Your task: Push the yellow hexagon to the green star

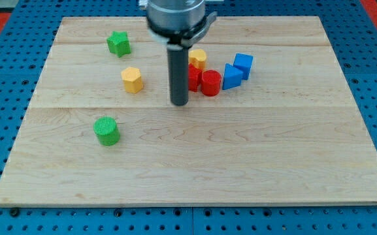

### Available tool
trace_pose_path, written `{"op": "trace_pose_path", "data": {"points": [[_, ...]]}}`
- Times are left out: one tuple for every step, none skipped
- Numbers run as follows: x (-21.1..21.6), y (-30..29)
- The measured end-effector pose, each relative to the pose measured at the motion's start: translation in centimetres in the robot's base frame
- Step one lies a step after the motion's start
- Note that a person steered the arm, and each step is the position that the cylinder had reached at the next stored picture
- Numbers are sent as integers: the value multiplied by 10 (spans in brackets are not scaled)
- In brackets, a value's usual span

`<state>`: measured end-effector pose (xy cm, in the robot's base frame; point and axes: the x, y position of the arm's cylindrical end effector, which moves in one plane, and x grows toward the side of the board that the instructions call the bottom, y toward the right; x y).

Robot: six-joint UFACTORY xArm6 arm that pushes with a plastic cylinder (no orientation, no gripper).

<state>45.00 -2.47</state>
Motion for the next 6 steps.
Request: {"op": "trace_pose_path", "data": {"points": [[-19,-57],[-67,-69],[-71,-75],[-94,-120],[-122,-161],[-147,-186]]}}
